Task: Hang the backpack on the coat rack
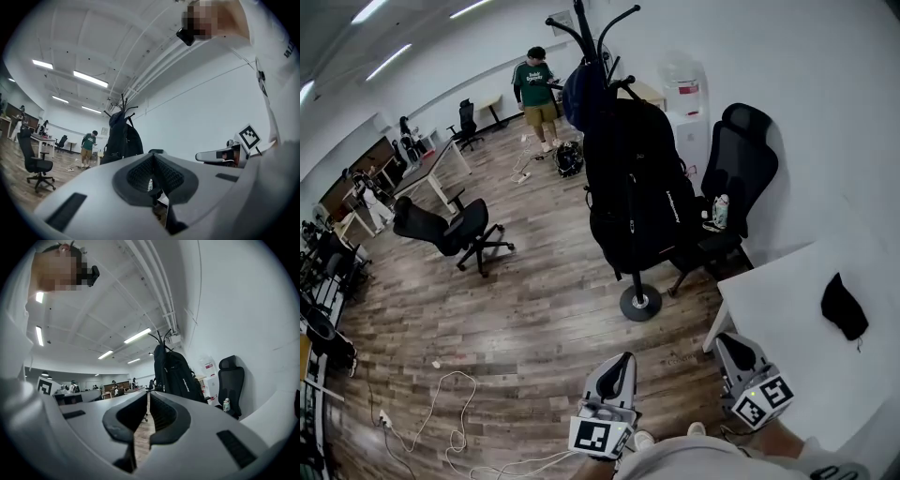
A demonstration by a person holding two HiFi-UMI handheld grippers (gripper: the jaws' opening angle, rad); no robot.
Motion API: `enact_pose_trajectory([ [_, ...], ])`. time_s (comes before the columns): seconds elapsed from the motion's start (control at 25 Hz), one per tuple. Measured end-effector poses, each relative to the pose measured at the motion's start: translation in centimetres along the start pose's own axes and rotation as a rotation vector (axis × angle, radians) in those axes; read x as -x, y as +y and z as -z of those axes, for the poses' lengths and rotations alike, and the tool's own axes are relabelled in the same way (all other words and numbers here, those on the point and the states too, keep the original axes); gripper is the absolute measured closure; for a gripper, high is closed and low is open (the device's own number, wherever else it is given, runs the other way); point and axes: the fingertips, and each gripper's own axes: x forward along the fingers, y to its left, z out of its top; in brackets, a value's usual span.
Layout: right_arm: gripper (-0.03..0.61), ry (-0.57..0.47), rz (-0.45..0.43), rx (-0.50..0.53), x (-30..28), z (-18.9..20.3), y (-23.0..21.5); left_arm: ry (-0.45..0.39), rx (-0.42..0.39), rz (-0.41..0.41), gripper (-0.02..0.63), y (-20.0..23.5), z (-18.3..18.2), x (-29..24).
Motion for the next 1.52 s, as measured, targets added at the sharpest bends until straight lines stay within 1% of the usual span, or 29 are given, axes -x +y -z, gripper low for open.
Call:
enact_pose_trajectory([
  [0.2, 0.555, 0.002, -0.014, -0.029, 0.8, 0.0, -0.9, -0.002, -0.015, -0.003, 0.604, -1.5, -0.5, -0.6],
  [0.52, 0.563, 0.000, -0.029, -0.020, 1.4, -0.1, -1.4, 0.000, -0.033, -0.004, 0.604, -2.9, -0.8, -0.9],
  [0.72, 0.563, 0.007, -0.044, -0.013, 1.5, -0.2, -1.4, -0.004, -0.036, -0.010, 0.604, -3.3, -0.9, -1.1],
  [1.0, 0.563, 0.021, -0.049, -0.002, 1.5, 0.3, -1.5, 0.009, -0.030, 0.002, 0.604, -3.9, -0.6, -1.0],
  [1.52, 0.563, 0.033, -0.042, 0.007, 2.1, 0.2, -1.6, 0.010, -0.032, -0.005, 0.604, -4.3, -0.9, -0.7],
])
